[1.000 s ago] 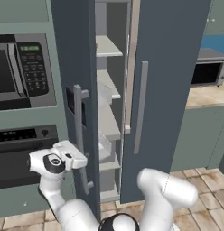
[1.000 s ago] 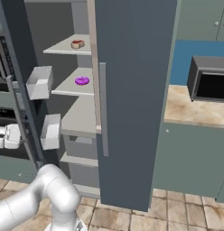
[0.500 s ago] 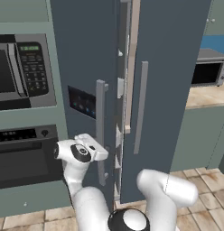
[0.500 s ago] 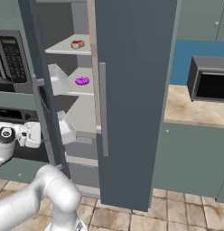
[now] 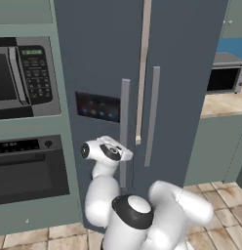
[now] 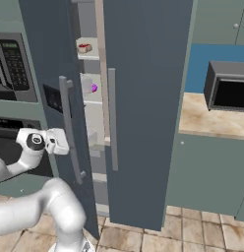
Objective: There's a steak in the fridge that needs to be moved to the freezer for freezing. Pick up the steak from the fridge, place it on any shelf in the freezer, and close the fridge and freezer doors when done.
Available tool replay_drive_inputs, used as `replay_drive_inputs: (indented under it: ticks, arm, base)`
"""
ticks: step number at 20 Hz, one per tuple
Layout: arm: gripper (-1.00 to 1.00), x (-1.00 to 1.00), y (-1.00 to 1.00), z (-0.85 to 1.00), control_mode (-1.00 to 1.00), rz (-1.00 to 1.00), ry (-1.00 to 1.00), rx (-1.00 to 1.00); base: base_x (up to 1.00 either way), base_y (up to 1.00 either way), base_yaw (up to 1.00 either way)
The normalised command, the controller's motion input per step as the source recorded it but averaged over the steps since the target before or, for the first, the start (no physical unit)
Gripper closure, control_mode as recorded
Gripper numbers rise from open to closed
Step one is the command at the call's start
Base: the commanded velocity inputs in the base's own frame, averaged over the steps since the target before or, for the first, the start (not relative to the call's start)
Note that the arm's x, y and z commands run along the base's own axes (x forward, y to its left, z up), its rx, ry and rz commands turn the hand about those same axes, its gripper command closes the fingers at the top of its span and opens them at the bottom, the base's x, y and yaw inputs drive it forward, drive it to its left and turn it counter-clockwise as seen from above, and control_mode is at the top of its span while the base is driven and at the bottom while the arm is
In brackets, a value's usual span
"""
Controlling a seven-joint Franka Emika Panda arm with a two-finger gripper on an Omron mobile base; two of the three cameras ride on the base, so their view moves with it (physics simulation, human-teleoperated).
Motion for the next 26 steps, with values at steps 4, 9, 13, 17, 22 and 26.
replay_drive_inputs:
  ticks: [4, 9, 13, 17, 22, 26]
  arm:
    - [-1.0, 0.77, -0.24, 0.06, -1.0, 0.0, 0.06, 0.03]
    - [-1.0, 0.58, -0.12, 0.1, -1.0, 0.06, 0.0, 0.01]
    - [-1.0, 0.8, -0.14, 0.01, -1.0, 0.05, 0.0, 0.01]
    - [-1.0, 0.77, -0.31, 0.0, -1.0, 0.09, 0.0, 0.04]
    - [-1.0, 0.79, -0.33, 0.0, -1.0, 0.1, 0.0, 0.04]
    - [-1.0, 0.74, -0.41, 0.0, -1.0, 0.14, 0.02, 0.07]
  base:
    - [0.0, 0.0, 0.0]
    - [0.0, 0.0, 0.0]
    - [0.0, 0.0, 0.0]
    - [0.0, 0.0, 0.0]
    - [0.0, 0.0, 0.0]
    - [0.0, 0.0, 0.0]
